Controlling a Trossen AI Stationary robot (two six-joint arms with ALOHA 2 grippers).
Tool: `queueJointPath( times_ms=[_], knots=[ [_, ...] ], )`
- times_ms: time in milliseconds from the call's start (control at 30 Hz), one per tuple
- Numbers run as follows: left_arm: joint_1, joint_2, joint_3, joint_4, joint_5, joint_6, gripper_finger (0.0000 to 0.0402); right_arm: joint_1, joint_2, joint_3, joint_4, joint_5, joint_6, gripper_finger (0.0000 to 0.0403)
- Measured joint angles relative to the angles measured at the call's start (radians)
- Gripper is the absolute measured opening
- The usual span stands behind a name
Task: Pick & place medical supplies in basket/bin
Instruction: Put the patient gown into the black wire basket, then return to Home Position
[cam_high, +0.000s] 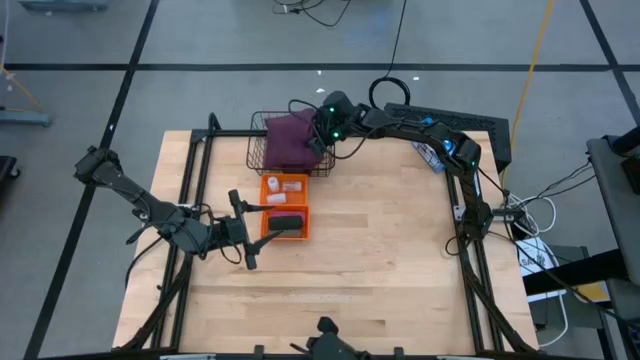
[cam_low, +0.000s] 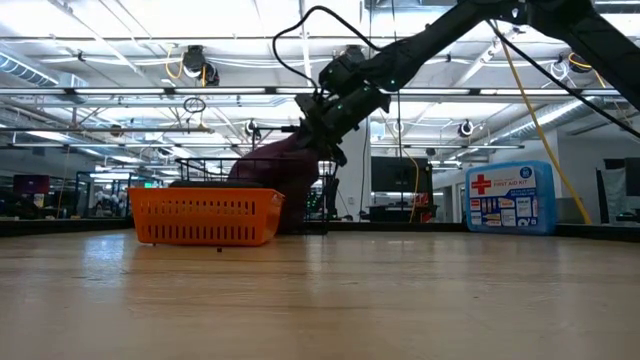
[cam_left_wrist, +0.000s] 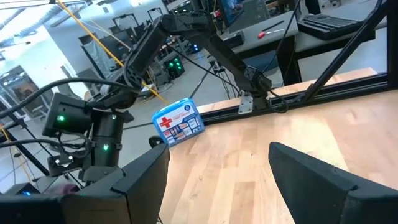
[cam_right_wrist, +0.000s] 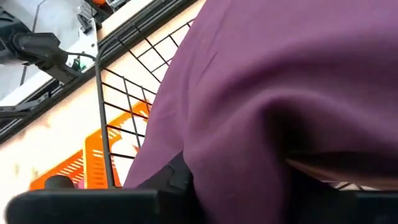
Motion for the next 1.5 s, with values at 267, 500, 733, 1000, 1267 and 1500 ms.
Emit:
queueJointPath(
  times_ms=[267,500,733,1000,1267,1500],
  knots=[
    [0.0,0.0,0.0,-0.009,0.0,-0.031,0.0282,-0.003,-0.024,-0.001,-0.032,0.002,-0.085,0.019],
    [0.0,0.0,0.0,-0.015,0.001,-0.032,0.0282,-0.009,-0.044,-0.001,-0.123,0.08,-0.167,0.0284],
    [0.0,0.0,0.0,-0.023,0.001,-0.05,0.0282,-0.022,-0.09,-0.002,-0.164,0.133,-0.221,0.0315],
    [0.0,0.0,0.0,-0.022,0.007,-0.052,0.0282,-0.021,-0.185,-0.001,-0.145,0.131,-0.203,0.031],
    [-0.047,-0.07,0.016,-0.072,-0.117,-0.173,0.0282,-0.047,-0.38,-0.002,-0.261,0.133,-0.18,0.0315],
    [-0.148,-0.364,0.068,-0.505,-0.165,-0.242,0.0282,-0.062,-0.66,-0.011,-0.619,0.133,-0.349,0.0311]
  ],
)
